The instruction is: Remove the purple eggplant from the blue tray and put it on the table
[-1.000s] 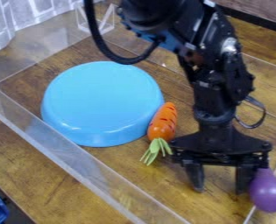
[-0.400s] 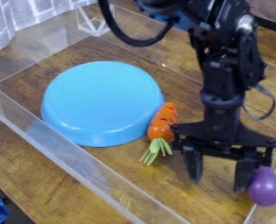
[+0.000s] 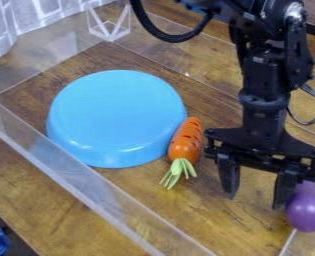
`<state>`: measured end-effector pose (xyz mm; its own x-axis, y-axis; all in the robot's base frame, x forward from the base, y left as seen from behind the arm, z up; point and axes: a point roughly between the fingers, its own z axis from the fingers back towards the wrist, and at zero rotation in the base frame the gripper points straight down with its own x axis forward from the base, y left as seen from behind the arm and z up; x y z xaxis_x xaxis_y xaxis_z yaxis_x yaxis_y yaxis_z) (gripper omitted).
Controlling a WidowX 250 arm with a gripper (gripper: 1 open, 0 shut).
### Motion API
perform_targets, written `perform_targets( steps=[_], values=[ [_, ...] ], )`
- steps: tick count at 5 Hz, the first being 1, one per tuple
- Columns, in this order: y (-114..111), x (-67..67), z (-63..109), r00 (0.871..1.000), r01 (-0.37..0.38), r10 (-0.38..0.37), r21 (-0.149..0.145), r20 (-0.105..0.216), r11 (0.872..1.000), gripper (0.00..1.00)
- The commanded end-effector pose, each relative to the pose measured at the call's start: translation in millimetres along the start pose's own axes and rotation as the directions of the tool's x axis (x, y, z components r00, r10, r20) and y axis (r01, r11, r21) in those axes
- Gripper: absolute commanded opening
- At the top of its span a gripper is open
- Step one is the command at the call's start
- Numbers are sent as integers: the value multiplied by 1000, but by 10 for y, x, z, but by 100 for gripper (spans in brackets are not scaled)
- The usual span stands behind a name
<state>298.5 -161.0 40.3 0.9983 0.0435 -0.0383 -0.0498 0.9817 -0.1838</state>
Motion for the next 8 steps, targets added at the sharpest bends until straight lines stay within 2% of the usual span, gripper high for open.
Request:
perform_targets(
  steps=[1, 3, 5, 6, 7, 8],
  values=[
    [-95, 94, 260, 997, 37, -35, -30, 69, 999, 100],
    [-43, -41, 300, 997, 29, -27, -30, 66, 999, 100],
    [112, -109, 44, 997, 51, -49, -28, 57, 998, 100],
    [85, -156, -86, 998, 16, -14, -28, 54, 999, 0],
    [57, -163, -120, 997, -28, 30, -27, 67, 999, 100],
    [21, -174, -154, 994, -79, 81, -31, 73, 996, 100]
  ],
)
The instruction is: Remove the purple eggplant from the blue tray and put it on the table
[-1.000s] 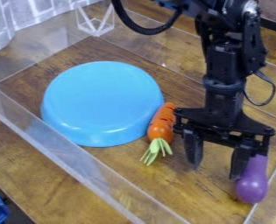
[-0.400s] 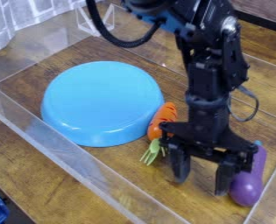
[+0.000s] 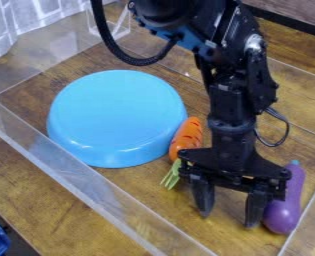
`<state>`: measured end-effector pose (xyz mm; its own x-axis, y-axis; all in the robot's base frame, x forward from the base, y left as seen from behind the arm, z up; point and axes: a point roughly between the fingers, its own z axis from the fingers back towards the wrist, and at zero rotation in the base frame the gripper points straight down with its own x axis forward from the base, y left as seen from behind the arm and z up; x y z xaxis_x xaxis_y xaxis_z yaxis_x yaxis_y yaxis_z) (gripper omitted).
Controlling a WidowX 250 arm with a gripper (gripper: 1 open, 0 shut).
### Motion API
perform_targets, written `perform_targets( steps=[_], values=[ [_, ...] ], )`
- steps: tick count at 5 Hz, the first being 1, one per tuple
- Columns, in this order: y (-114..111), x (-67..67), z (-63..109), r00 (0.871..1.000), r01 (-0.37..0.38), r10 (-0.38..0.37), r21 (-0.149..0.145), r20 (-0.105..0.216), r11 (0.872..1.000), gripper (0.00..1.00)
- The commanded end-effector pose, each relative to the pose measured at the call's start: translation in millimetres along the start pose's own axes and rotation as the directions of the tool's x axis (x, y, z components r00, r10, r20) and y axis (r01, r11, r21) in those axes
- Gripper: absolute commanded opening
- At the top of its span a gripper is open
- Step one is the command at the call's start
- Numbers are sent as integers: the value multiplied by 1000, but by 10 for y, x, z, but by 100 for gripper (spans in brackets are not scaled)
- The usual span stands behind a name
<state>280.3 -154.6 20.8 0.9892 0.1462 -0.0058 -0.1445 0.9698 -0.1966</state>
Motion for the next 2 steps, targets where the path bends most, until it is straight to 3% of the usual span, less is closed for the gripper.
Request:
perform_targets(
  steps=[1, 2],
  values=[
    [-94, -109, 44, 999, -37, 38, -20, 25, 999, 100],
    [-104, -210, 56, 996, -89, 90, -26, 27, 996, 100]
  ],
)
